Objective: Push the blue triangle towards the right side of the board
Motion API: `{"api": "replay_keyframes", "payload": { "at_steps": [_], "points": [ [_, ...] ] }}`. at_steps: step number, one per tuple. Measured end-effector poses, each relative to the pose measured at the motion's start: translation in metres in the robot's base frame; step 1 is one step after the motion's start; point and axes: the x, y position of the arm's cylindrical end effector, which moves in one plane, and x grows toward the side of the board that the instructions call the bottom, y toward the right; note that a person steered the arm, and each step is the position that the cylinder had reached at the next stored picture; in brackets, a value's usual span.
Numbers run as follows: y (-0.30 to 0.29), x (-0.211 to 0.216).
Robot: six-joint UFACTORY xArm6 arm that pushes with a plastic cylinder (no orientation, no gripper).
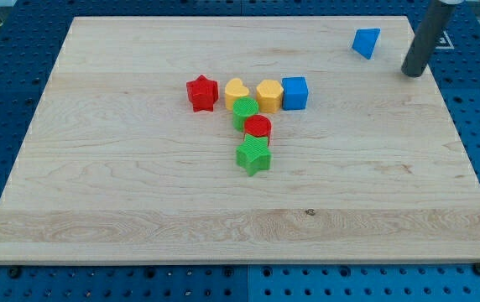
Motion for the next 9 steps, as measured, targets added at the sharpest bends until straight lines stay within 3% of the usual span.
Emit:
{"api": "replay_keyframes", "payload": {
  "at_steps": [3, 6, 9],
  "points": [
    [0.015, -0.001],
    [0.000, -0.050],
    [-0.070, -0.066]
  ]
}}
